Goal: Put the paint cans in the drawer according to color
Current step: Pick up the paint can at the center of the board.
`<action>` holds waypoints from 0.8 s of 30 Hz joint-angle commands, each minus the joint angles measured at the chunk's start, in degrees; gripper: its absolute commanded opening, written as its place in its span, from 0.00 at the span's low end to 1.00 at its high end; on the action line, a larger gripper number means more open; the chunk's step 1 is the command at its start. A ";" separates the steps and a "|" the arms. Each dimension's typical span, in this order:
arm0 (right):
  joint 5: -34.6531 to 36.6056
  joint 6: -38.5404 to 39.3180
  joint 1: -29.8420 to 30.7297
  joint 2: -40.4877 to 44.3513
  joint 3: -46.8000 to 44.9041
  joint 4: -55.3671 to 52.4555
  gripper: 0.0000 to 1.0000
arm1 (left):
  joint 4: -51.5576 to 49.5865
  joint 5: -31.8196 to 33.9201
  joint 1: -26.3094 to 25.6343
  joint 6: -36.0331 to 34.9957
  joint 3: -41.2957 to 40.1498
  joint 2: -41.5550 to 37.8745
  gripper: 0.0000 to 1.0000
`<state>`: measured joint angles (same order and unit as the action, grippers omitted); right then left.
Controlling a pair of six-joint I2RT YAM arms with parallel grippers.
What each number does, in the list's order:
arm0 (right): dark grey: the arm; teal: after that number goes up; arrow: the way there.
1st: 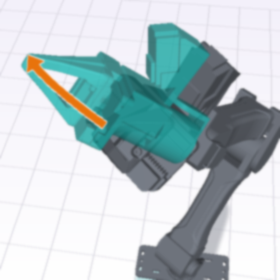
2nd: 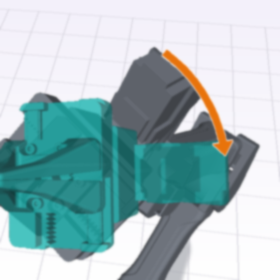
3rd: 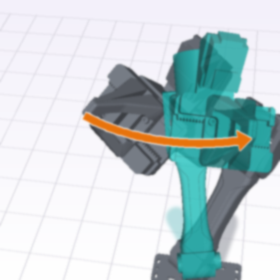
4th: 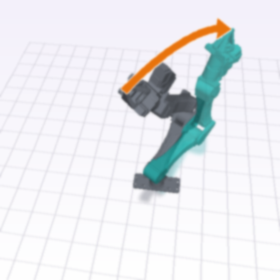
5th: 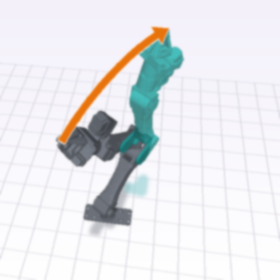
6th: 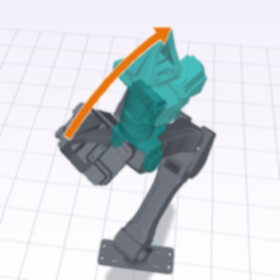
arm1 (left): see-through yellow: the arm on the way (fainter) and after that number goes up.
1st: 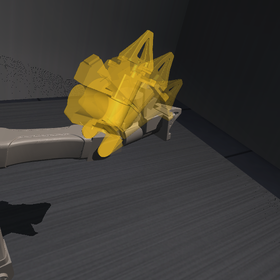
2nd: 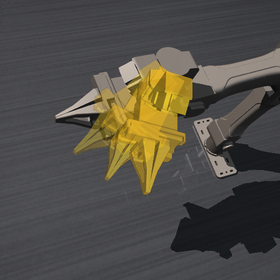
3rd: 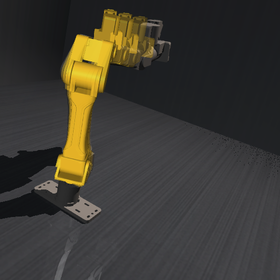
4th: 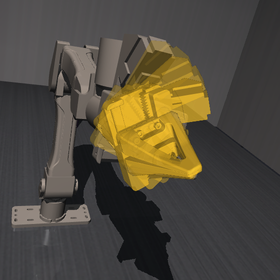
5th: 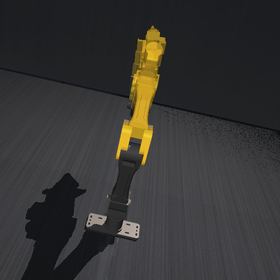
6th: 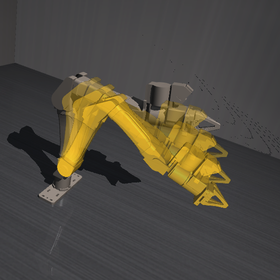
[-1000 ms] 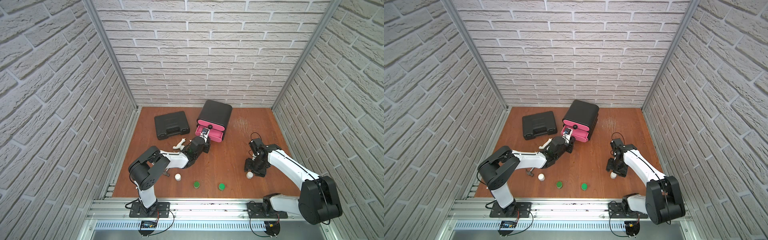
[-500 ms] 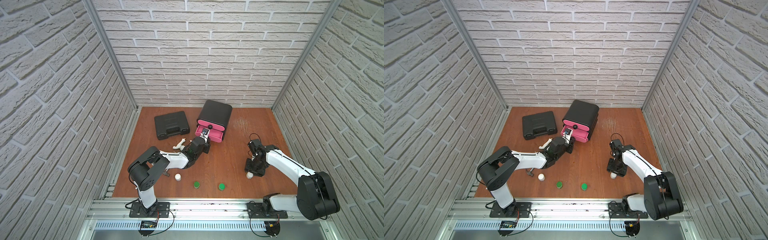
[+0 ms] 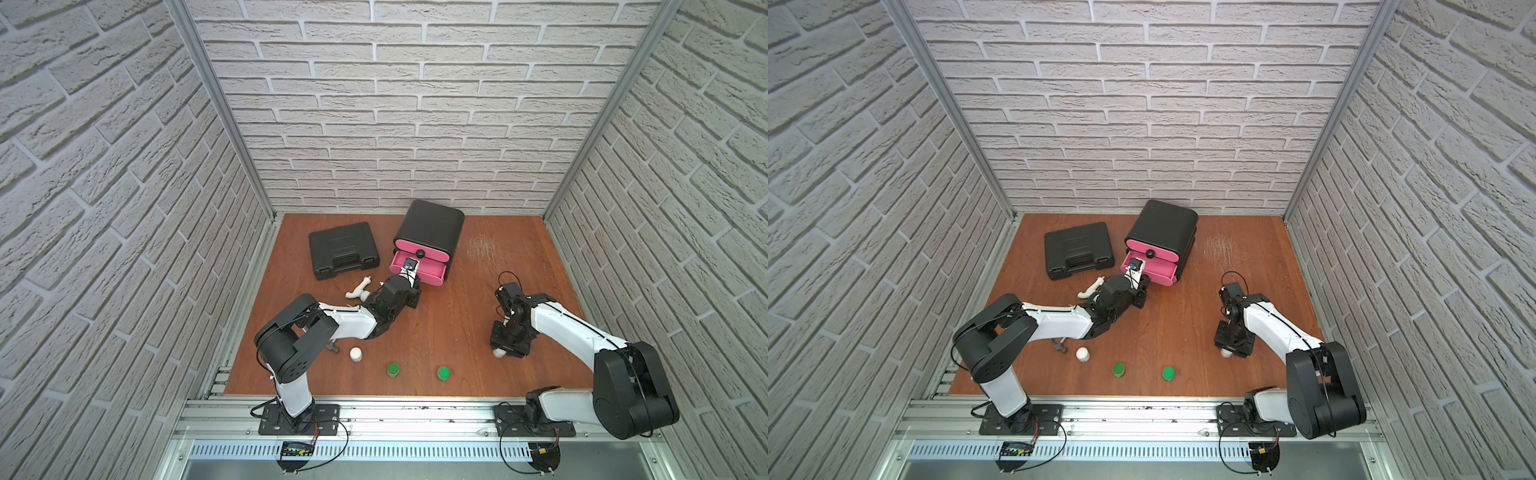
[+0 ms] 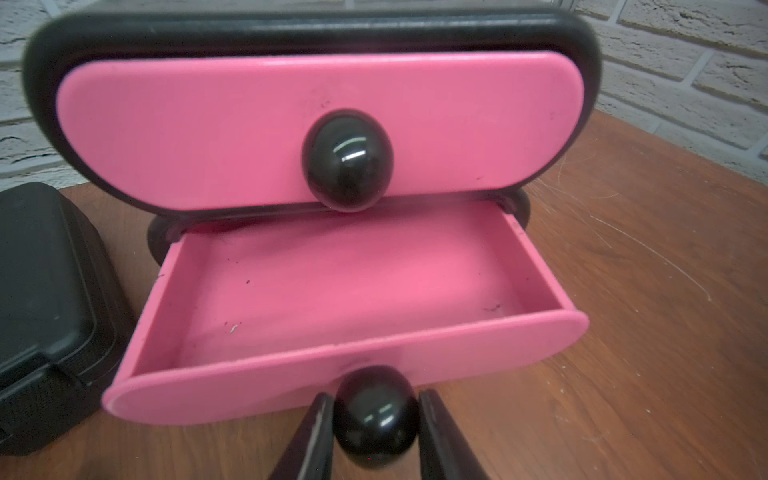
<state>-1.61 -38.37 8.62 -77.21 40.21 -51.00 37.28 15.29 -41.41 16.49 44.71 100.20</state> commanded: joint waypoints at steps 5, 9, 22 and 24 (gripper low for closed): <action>0.35 0.09 -0.36 -0.35 -0.45 0.60 0.44 | 4.91 1.14 -0.54 -0.97 -0.44 -2.52 0.31; 0.96 0.50 -0.44 0.33 -0.10 -0.18 0.38 | 5.26 1.23 -0.65 -1.09 -0.59 -2.71 0.31; 1.52 4.21 -0.04 2.41 12.72 -8.81 0.25 | 6.67 2.20 -1.16 -2.05 -3.83 -5.57 0.30; 1.60 5.04 0.62 1.19 17.30 -10.75 0.25 | 6.75 2.20 -1.31 -2.43 -4.29 -6.19 0.30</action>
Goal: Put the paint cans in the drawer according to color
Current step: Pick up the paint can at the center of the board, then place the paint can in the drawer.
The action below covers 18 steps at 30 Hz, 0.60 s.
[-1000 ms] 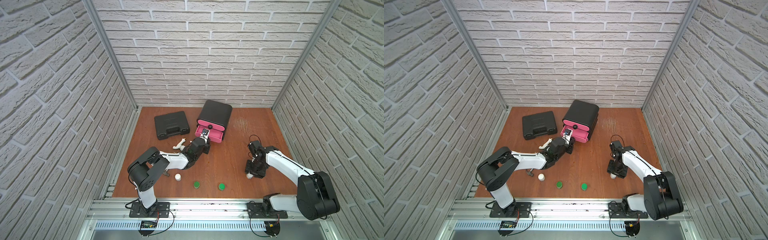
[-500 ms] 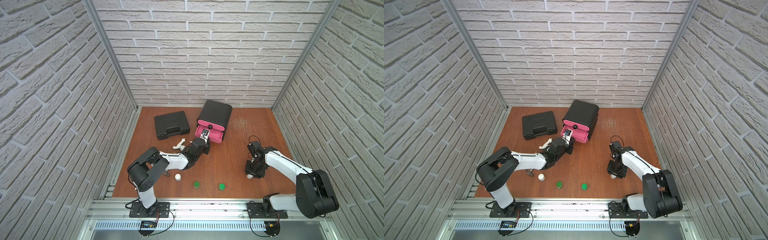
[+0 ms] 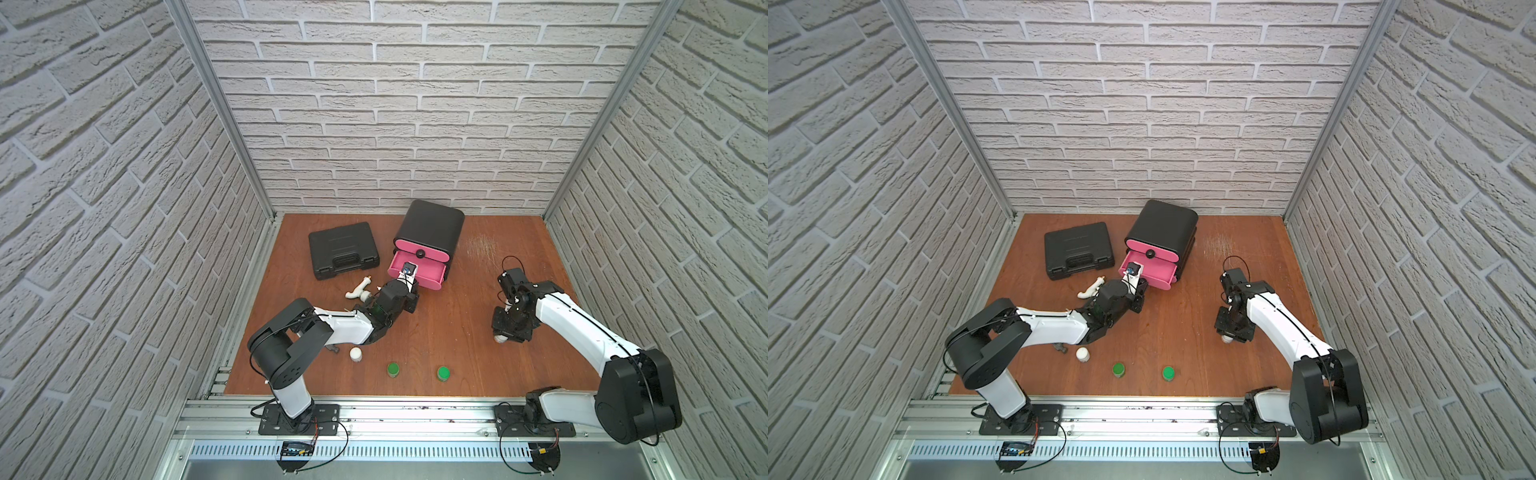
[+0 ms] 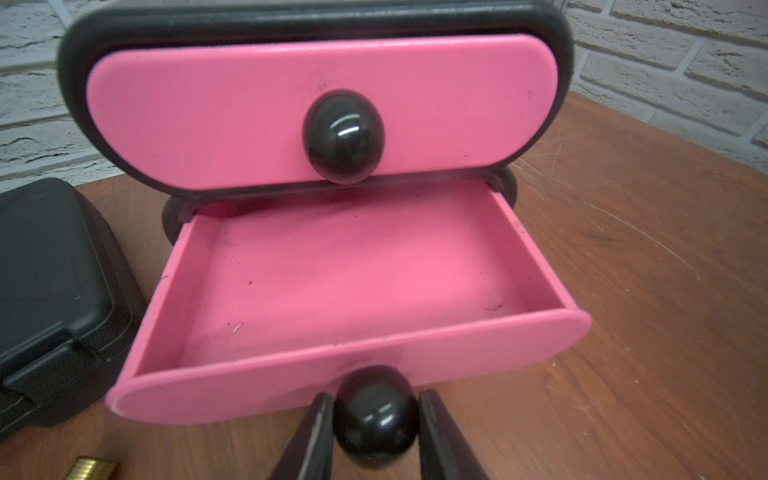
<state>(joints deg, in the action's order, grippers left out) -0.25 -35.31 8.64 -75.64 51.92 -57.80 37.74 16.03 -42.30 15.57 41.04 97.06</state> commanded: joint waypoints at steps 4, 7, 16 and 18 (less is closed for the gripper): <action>1.18 3.17 2.85 -4.02 14.95 -7.30 0.25 | 6.03 1.96 -1.04 -2.03 -1.26 -4.11 0.30; 2.26 4.13 5.54 -8.08 23.19 -9.79 0.25 | 6.12 2.48 -1.43 -2.02 -1.72 -4.67 0.30; 3.26 6.51 14.42 -25.14 49.80 -16.45 0.26 | 8.09 3.73 -1.83 -1.86 -2.97 -5.55 0.30; 2.74 6.46 15.72 -28.32 54.03 -16.89 0.26 | 8.48 3.48 -1.90 -1.99 -3.14 -5.48 0.30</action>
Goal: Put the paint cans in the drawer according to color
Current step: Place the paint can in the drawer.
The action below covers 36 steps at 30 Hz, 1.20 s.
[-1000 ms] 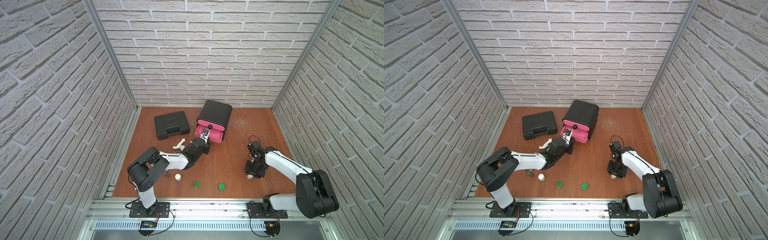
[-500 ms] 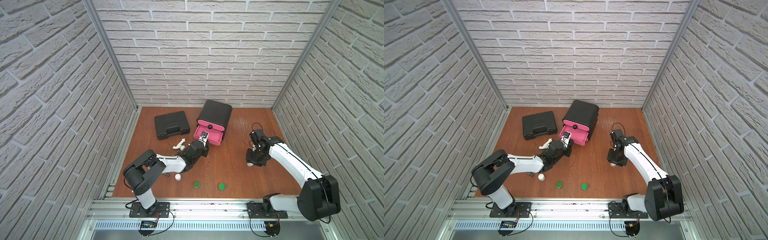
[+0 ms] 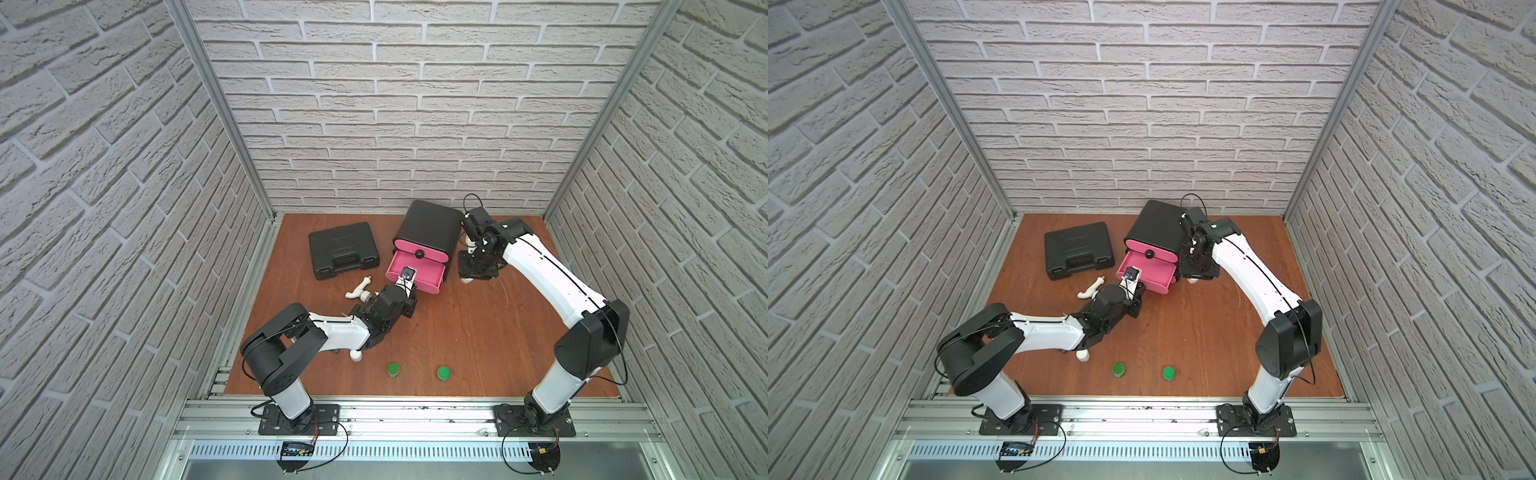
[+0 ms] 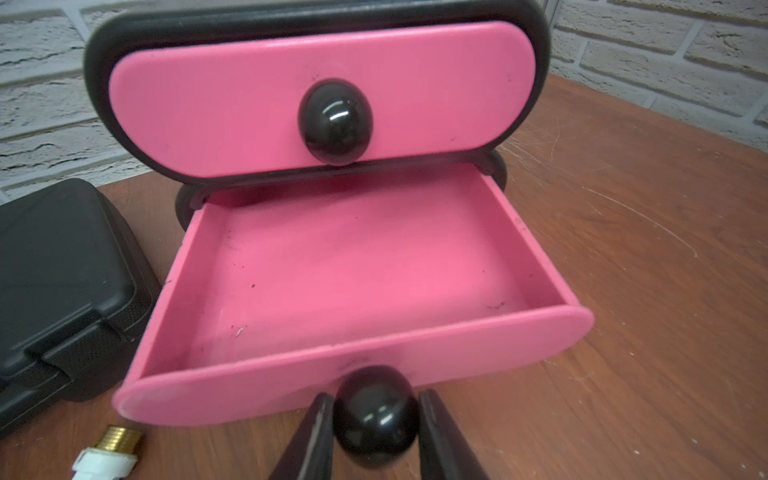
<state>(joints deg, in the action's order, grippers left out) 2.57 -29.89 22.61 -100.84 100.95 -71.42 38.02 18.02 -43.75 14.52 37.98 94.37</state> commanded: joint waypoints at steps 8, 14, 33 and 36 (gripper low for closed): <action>-1.25 0.17 5.32 -14.61 17.18 -3.61 0.26 | 9.92 0.26 -0.54 -0.99 -0.46 -2.48 0.31; -1.94 -0.43 5.74 -20.28 21.14 -2.60 0.27 | 10.89 -0.02 -0.51 -1.04 -0.62 -2.35 0.31; 0.63 -0.40 7.01 -22.13 19.22 -1.91 0.49 | 11.11 0.18 -0.54 -0.82 -0.63 -2.14 0.31; 0.74 -0.35 7.03 -21.75 19.50 -1.83 0.54 | 11.11 0.26 -0.55 -0.72 -0.62 -2.10 0.31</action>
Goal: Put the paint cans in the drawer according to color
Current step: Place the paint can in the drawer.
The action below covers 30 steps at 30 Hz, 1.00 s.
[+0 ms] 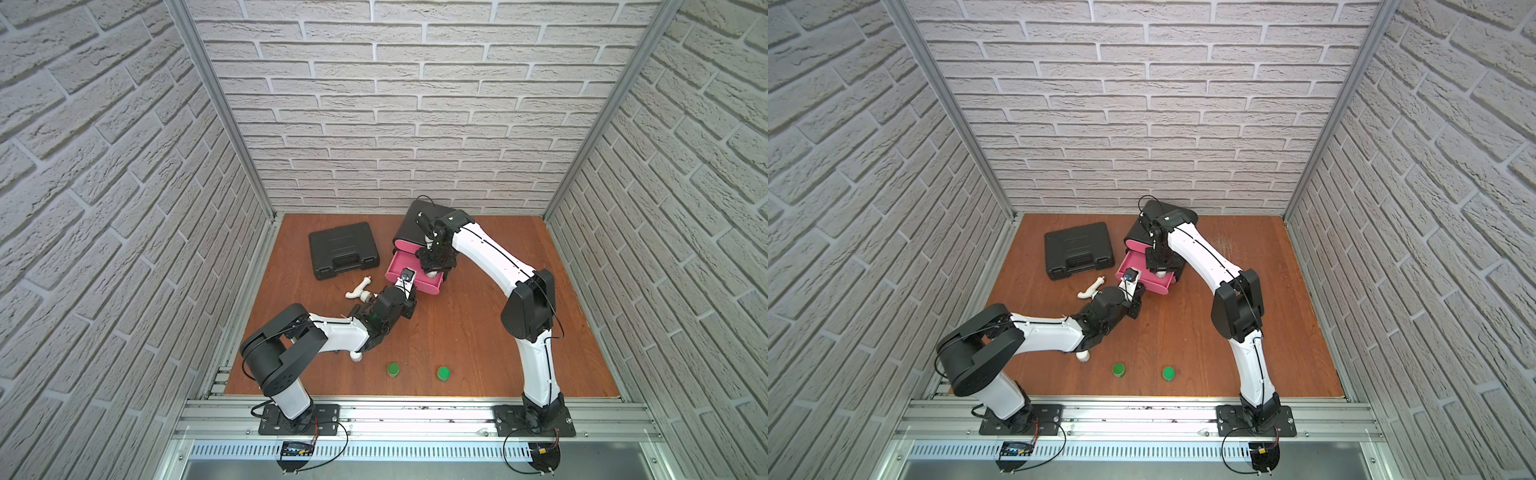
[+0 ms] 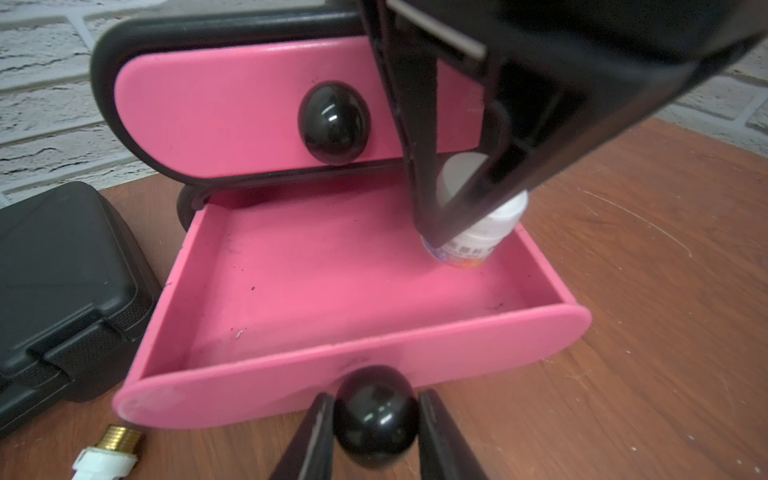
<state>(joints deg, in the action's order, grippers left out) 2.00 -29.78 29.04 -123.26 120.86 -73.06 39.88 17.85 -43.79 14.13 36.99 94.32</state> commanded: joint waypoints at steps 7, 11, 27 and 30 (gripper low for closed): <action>1.42 -0.04 0.68 1.65 -0.28 0.01 0.60 | 9.06 0.60 -0.45 -0.34 0.54 -2.04 0.31; 1.27 0.19 0.73 2.42 0.75 -0.32 0.61 | 8.99 0.61 -0.42 -0.33 0.71 -1.88 0.31; 5.31 0.52 0.08 25.66 -14.04 6.33 0.64 | 9.48 2.72 -1.01 -1.00 -0.66 -2.70 0.65; 5.99 0.23 -0.54 30.14 -17.64 6.61 0.64 | 9.62 2.72 -1.64 -2.15 -1.93 -4.60 0.68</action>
<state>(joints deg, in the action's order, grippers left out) 5.63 -29.56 29.02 -96.53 106.78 -68.27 45.45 19.75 -44.58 13.65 36.56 92.66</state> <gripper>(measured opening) 0.638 0.679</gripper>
